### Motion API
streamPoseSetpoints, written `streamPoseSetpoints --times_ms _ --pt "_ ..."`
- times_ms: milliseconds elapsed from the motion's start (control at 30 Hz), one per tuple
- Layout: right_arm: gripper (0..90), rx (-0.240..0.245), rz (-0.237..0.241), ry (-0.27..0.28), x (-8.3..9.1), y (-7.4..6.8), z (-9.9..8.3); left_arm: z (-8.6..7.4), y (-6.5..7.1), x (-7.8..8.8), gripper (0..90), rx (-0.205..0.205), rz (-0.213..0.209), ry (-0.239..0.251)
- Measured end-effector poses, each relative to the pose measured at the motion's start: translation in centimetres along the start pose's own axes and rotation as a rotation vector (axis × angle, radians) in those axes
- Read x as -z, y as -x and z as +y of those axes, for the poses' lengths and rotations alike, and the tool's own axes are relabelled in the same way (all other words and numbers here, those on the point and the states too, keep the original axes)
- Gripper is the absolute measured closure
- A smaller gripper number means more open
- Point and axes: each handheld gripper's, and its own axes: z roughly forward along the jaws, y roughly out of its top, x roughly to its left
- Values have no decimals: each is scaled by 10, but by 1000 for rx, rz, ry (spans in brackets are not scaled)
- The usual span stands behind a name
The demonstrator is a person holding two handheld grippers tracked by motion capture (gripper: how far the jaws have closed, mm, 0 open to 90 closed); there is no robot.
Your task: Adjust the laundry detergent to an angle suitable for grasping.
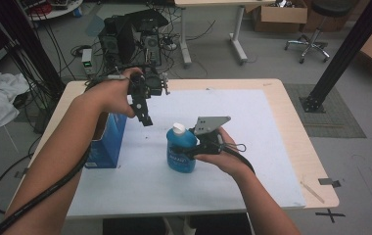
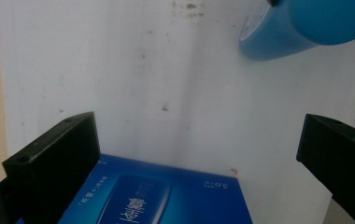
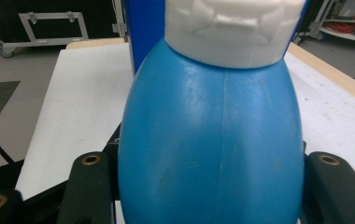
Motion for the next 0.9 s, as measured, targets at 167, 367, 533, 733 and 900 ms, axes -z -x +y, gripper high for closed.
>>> streamPoseSetpoints --times_ms 167,367,533,733,900 --pt "427 6 15 14 -2 3 0 -1 5 2 1 -3 4 -9" --pt "428 -2 49 22 0 10 -2 0 7 2 0 -7 2 -11" --pt "428 -2 83 19 1 17 -5 4 10 1 1 -14 -1 -15" --pt "429 21 125 28 2 19 -4 6 11 2 1 -18 0 -18" --pt "429 31 156 41 1 18 -4 7 11 2 1 -16 -2 -16"
